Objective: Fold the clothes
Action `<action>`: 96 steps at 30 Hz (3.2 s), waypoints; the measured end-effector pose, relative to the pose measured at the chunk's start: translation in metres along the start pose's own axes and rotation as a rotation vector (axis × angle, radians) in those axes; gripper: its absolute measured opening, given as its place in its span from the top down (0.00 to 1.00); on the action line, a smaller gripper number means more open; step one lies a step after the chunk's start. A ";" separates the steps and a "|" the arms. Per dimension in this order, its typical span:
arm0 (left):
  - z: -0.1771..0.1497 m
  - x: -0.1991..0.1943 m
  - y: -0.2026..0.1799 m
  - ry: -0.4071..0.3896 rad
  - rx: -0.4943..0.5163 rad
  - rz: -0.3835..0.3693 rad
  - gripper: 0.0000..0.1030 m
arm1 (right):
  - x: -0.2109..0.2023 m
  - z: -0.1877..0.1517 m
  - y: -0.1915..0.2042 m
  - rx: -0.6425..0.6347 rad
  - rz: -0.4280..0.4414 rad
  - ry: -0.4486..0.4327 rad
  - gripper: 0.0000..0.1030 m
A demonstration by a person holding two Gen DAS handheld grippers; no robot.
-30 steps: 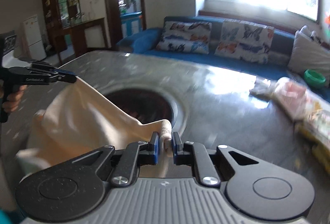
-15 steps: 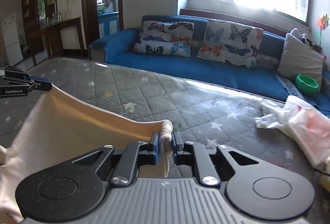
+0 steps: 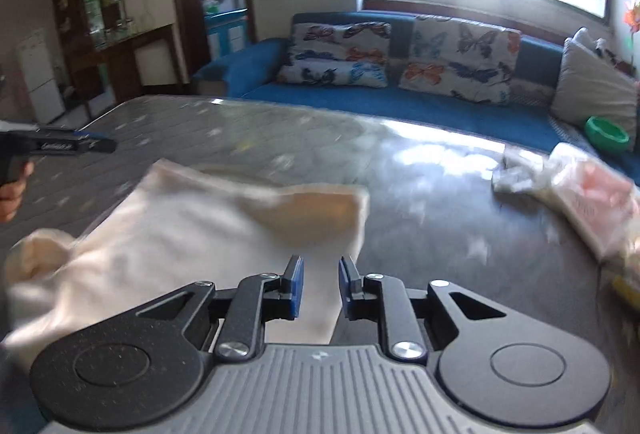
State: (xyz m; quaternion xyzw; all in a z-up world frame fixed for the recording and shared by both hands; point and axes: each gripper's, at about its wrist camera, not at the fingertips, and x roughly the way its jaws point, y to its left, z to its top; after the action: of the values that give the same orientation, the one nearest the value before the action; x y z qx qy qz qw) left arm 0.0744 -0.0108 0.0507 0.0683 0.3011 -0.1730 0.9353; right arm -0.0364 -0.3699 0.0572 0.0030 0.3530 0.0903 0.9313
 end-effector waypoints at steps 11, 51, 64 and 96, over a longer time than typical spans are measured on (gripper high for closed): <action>-0.055 -0.083 -0.025 -0.038 -0.041 -0.044 0.55 | -0.036 -0.077 0.058 -0.090 0.017 0.032 0.82; -0.085 -0.100 -0.045 -0.015 0.010 -0.005 0.49 | -0.118 -0.132 -0.056 0.267 -0.356 -0.115 0.59; -0.082 -0.081 0.006 -0.008 -0.162 0.106 0.92 | -0.086 -0.140 -0.042 0.278 -0.345 -0.099 0.40; -0.116 -0.097 0.102 -0.052 -0.629 0.150 0.95 | -0.077 -0.137 -0.036 0.225 -0.343 -0.080 0.22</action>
State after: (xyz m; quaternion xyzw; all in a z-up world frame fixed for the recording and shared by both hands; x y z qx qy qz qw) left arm -0.0253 0.1386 0.0160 -0.2064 0.3102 -0.0040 0.9280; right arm -0.1777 -0.4269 0.0024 0.0503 0.3190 -0.1095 0.9401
